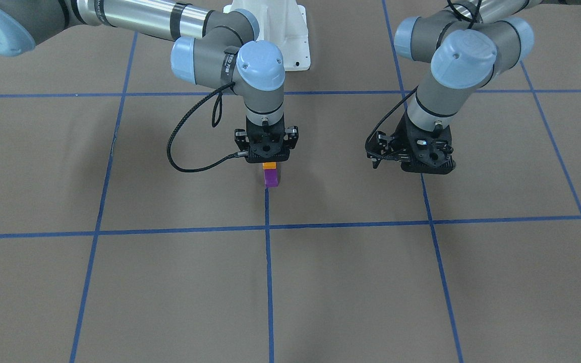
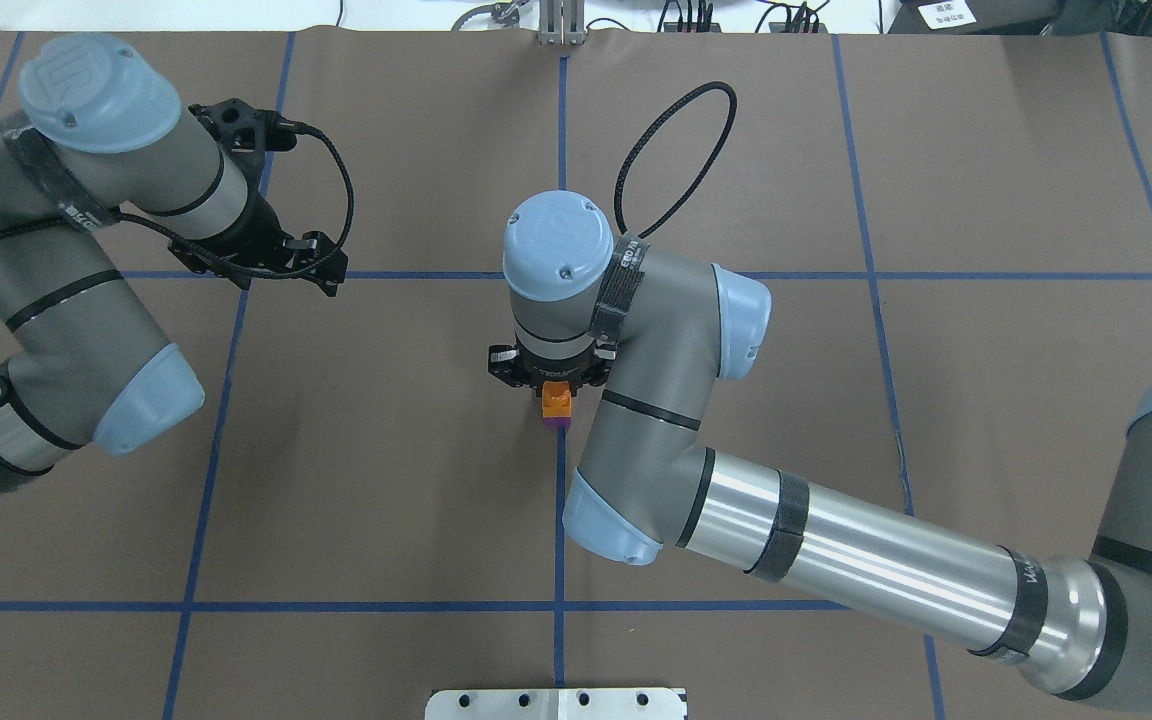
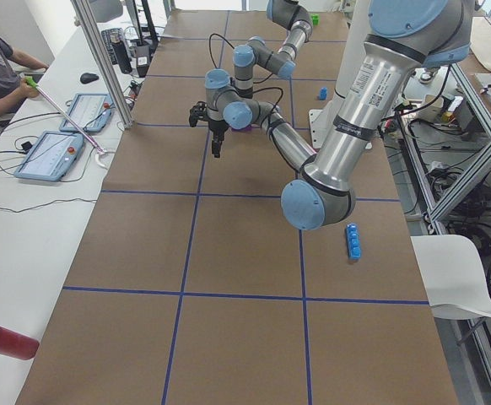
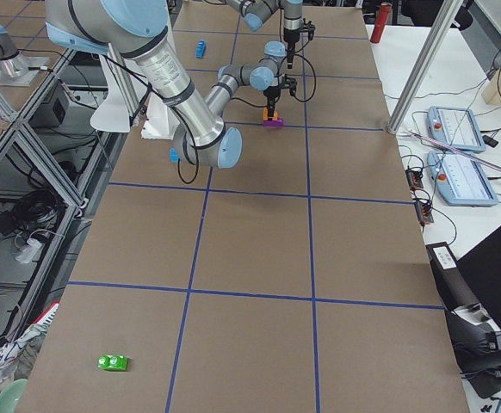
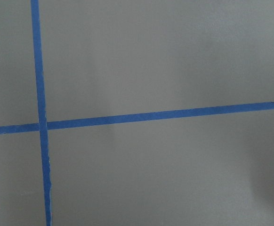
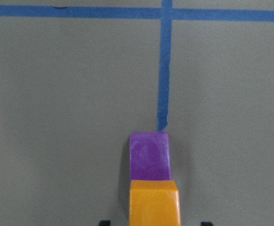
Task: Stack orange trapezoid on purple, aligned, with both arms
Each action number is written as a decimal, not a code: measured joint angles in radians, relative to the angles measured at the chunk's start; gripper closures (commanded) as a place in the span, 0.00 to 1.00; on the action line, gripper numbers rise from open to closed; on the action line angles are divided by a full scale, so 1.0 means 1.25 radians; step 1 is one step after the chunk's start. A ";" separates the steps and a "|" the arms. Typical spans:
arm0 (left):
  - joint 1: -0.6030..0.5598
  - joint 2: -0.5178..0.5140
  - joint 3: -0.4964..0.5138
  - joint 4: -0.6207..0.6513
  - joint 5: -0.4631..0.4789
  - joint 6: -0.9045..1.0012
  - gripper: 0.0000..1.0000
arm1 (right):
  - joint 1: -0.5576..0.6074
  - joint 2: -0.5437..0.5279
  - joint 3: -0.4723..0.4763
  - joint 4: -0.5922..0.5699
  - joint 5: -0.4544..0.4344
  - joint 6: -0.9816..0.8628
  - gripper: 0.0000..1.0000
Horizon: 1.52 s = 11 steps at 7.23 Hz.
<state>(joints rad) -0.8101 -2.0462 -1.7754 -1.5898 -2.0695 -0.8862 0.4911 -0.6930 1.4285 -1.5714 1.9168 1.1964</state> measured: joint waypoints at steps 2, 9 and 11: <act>0.000 -0.001 0.000 0.000 0.000 0.000 0.00 | 0.024 0.002 0.011 0.000 0.023 -0.001 0.00; -0.184 0.205 -0.085 0.004 -0.073 0.336 0.00 | 0.359 -0.396 0.255 0.004 0.223 -0.333 0.00; -0.315 0.305 -0.074 0.006 -0.130 0.551 0.00 | 0.508 -0.534 0.254 0.020 0.268 -0.560 0.00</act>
<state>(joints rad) -1.2044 -1.6649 -1.8678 -1.5827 -2.2320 -0.1980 1.1263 -1.3602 1.7455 -1.5464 2.2522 0.4963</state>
